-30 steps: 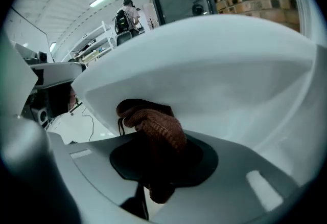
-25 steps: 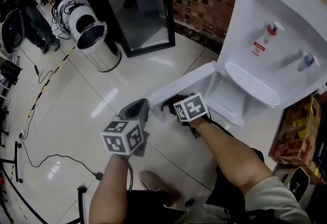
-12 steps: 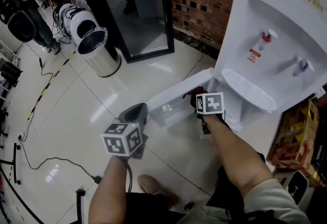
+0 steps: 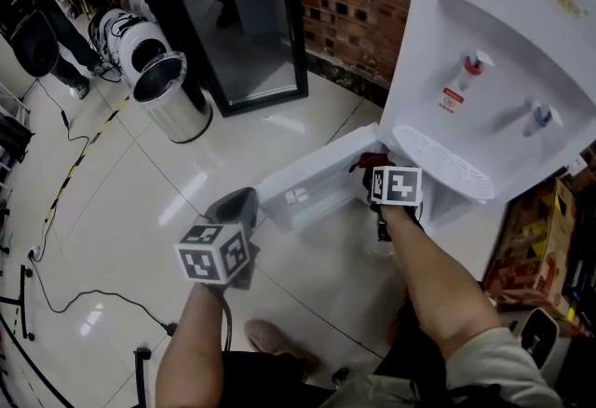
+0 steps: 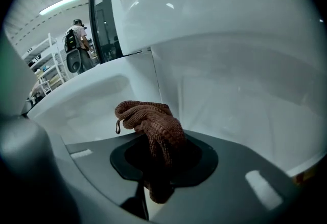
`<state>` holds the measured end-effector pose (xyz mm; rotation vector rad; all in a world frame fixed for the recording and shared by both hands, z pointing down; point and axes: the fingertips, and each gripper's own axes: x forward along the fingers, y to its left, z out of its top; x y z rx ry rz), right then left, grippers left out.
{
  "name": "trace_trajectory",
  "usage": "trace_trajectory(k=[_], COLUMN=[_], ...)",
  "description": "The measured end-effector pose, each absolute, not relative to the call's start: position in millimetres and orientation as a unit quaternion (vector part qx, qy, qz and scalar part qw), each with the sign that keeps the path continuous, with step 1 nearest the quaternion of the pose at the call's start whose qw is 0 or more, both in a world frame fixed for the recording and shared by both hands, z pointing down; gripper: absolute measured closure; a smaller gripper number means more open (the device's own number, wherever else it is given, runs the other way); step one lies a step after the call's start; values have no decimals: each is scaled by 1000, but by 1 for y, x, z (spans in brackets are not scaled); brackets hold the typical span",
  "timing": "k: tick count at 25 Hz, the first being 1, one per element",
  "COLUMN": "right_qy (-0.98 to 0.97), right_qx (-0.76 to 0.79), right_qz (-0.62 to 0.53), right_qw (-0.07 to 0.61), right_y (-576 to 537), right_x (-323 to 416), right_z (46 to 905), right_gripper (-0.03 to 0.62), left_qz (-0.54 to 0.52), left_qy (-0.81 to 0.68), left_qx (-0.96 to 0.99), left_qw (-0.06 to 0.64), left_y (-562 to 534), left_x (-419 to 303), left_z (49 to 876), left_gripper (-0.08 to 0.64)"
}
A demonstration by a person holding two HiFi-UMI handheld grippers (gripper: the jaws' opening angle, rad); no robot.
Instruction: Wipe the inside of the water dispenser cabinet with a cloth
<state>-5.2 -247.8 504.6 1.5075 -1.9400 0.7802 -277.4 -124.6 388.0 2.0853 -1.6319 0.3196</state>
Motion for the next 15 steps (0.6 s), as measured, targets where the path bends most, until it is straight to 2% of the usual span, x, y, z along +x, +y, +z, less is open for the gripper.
trace_trajectory(k=[8, 15], right_qy=[-713, -784], right_qx=[580, 531], right_qz=[264, 129], right_qw=[292, 293], right_y=[-258, -237], right_x=[1, -24], right_z=[512, 497], right_gripper=[492, 486], left_qz=[113, 113], left_qy=[-593, -588], left_qx=[761, 766], left_qw=[236, 234], left_y=[-124, -121], left_x=[-275, -273], left_z=[389, 388], left_gripper=[560, 560])
